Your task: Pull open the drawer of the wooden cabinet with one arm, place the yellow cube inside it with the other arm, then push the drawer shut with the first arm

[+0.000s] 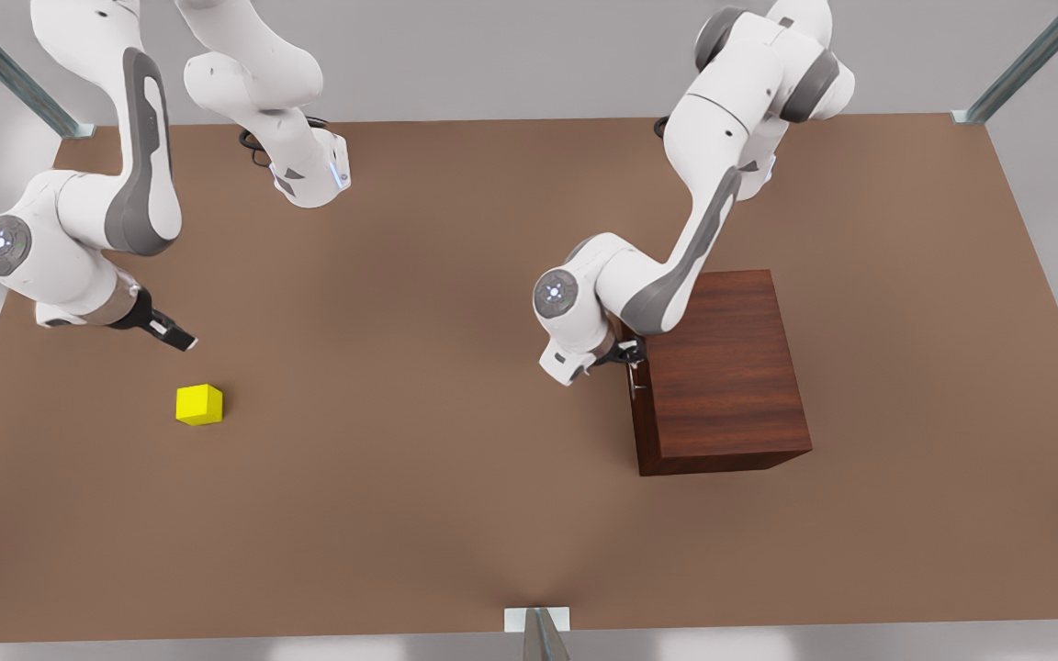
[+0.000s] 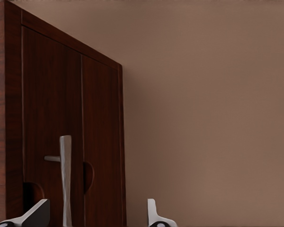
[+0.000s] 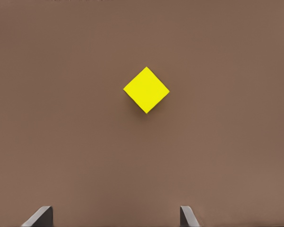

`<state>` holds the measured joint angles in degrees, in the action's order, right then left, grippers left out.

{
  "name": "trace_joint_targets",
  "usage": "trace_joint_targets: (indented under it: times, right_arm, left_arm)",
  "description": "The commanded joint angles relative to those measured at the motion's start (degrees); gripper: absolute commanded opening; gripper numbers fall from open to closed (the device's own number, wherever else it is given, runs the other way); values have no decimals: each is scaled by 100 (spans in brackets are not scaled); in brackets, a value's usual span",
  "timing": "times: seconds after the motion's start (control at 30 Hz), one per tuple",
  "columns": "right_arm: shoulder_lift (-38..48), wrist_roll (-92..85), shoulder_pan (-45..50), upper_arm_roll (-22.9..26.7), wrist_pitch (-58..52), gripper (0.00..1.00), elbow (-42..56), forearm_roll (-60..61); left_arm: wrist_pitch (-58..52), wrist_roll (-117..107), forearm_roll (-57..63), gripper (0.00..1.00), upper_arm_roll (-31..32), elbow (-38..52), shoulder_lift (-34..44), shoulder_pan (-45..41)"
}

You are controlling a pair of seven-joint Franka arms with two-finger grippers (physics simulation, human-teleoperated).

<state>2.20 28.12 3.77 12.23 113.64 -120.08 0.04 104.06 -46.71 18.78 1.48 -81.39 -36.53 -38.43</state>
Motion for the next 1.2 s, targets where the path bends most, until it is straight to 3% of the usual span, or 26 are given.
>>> trace_joint_targets:
  times: [0.0,0.43,1.17]
  right_arm:
    - [0,4422,-148,-10,1477,100,-226,-56]
    - [-1336,4703,-342,78,1793,100,397,23]
    - [-2699,4228,-676,-1,2066,100,908,234]
  left_arm:
    - [124,-1569,276,100,1,0,-39,-7]
    - [124,-1587,407,100,36,79,-285,-103]
    - [669,-1587,311,100,133,185,-320,-253]
